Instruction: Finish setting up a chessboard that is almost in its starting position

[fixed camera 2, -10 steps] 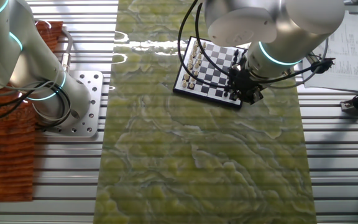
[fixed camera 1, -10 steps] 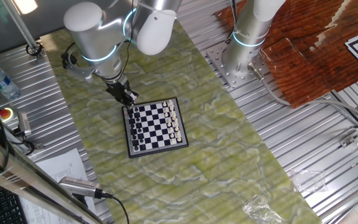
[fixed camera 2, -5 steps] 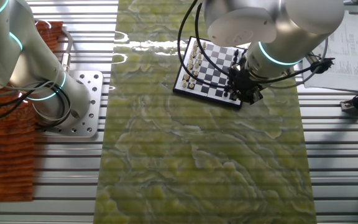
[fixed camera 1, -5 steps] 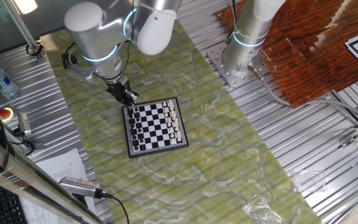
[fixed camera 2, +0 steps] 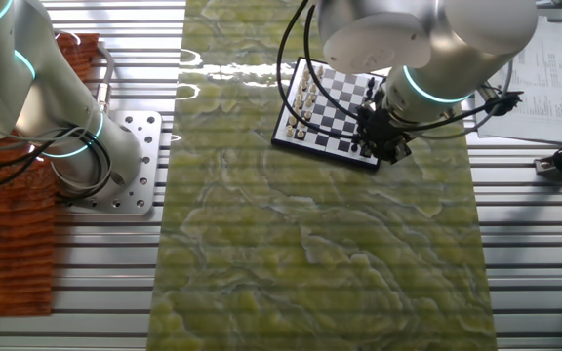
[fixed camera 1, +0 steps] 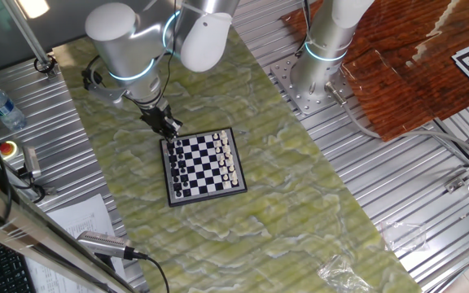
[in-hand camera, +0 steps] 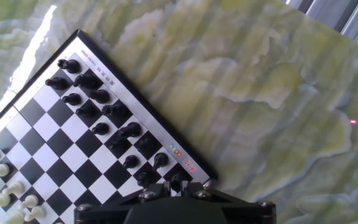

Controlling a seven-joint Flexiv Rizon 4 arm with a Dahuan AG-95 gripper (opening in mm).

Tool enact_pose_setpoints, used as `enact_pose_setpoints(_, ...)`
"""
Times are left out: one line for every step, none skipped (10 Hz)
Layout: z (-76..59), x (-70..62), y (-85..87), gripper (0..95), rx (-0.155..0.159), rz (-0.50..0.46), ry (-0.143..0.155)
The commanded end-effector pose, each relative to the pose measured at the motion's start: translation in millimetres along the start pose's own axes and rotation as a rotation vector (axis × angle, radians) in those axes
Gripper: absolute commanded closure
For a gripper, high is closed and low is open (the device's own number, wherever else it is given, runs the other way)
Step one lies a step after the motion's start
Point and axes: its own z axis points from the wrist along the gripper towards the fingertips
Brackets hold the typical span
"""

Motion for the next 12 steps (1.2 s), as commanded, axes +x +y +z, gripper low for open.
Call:
enact_pose_setpoints(0.7,-0.6,1.1,95.0,0.002,-0.001,-0.002)
enact_pose_setpoints(0.9,-0.8,1.4,95.0,0.003,-0.001,-0.002)
enact_pose_setpoints(1.1,-0.8,1.4,95.0,0.005,-0.003,-0.005)
enact_pose_setpoints(1.1,-0.9,1.4,95.0,0.011,-0.001,-0.003)
enact_pose_setpoints(1.2,-0.9,1.4,95.0,0.015,-0.004,-0.003)
enact_pose_setpoints(1.4,-0.9,1.4,95.0,0.019,-0.005,-0.005)
enact_pose_setpoints(1.6,-0.9,1.3,95.0,0.021,-0.007,-0.007)
enact_pose_setpoints(1.6,-1.0,1.3,95.0,0.023,-0.007,-0.008)
enact_pose_setpoints(1.6,-0.9,1.2,95.0,0.025,-0.007,-0.007)
enact_pose_setpoints(1.5,-1.1,1.2,95.0,0.028,-0.008,-0.005)
enact_pose_setpoints(1.4,-1.0,1.0,95.0,0.031,-0.011,-0.002)
enact_pose_setpoints(1.2,-0.9,0.6,95.0,0.031,-0.019,-0.002)
